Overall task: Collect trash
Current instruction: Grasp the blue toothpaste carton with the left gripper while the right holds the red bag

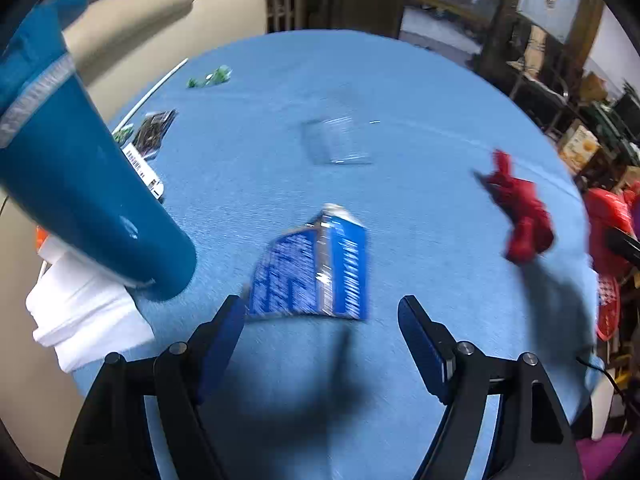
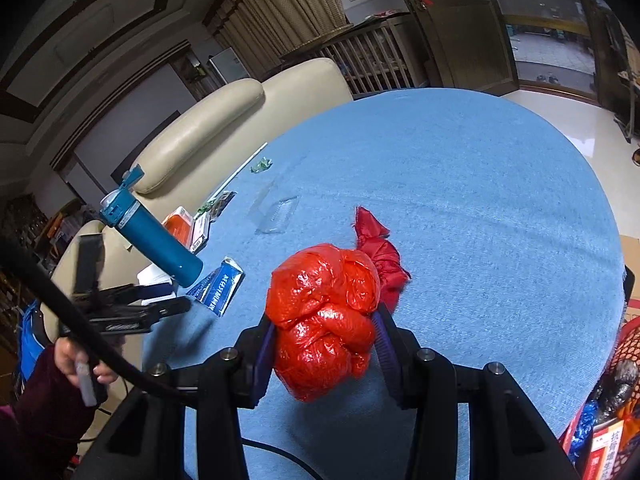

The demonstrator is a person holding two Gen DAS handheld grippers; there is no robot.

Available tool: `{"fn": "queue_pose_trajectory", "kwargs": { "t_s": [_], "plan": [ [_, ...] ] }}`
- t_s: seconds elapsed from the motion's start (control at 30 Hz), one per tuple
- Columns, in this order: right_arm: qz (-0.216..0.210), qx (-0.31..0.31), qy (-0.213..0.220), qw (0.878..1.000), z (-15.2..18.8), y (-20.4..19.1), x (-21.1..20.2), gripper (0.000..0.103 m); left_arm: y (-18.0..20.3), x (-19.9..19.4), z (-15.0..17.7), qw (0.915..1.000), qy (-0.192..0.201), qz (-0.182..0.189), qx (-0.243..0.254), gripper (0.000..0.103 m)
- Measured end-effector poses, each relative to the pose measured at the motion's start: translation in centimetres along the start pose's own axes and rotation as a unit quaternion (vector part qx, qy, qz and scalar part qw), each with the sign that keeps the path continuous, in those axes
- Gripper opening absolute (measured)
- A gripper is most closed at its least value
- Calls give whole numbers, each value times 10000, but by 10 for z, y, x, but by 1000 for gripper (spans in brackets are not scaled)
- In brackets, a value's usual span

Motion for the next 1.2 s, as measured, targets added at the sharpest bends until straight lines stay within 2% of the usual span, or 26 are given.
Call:
{"fn": "queue_pose_trajectory", "kwargs": {
  "t_s": [0.1,0.2,0.23,0.3,0.37,0.47,0.6,0.63,0.67,0.73,0.8,0.83,0.9,1.0,1.07,1.1,1.2],
  "plan": [
    [4,7,24,10000,-1,-1,-3,48,-7,7,-10,9993,71,262,-265,79],
    [-4,7,32,10000,-1,-1,-5,48,-3,28,-12,9973,-219,478,-516,79],
    [-20,22,30,10000,-1,-1,-4,48,-5,34,-10,9951,-302,585,-741,79],
    [-51,28,31,10000,0,-2,-4,48,-4,39,-6,9923,-346,725,-947,79],
    [-40,-16,57,10000,0,-3,-6,48,6,36,0,9915,-329,877,-900,79],
    [-4,-13,107,9999,0,0,-9,48,40,21,13,9884,-325,1333,-645,79],
    [16,171,119,9998,4,11,-10,48,94,-6,41,9790,-605,1912,-377,79],
    [29,197,125,9997,4,13,-11,48,105,-17,52,9767,-626,2046,-178,79],
    [45,212,143,9997,4,15,-12,48,112,-26,60,9781,-541,2011,69,79],
    [75,211,158,9996,5,19,-15,48,108,-37,59,9865,-145,1576,416,79],
    [96,231,164,9996,6,22,-16,48,89,-37,49,9912,-12,1287,314,79],
    [92,267,159,9995,7,24,-16,48,74,-33,41,9937,-13,1117,32,79],
    [82,326,138,9993,10,26,-15,48,57,-28,28,9946,40,1028,-165,79],
    [35,403,74,9992,14,27,-11,48,53,-13,13,9970,2,735,238,79],
    [27,387,45,9992,15,24,-10,48,56,1,1,9959,-169,865,224,79],
    [43,351,42,9994,15,23,-9,48,59,10,-7,9931,-369,1104,139,79],
    [78,291,35,9995,13,19,-9,48,67,28,-24,9865,-669,1497,-2,79]
  ]
}}
Point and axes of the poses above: each gripper's, at about its wrist camera, not at the fingertips, and x roughly the way its jaws point, y to its right, z to its underside, the point moved 8 cm from there along x, roughly the way its jaws point, and after that the axes turned 14 degrees about -x, right-handed, at the moved point
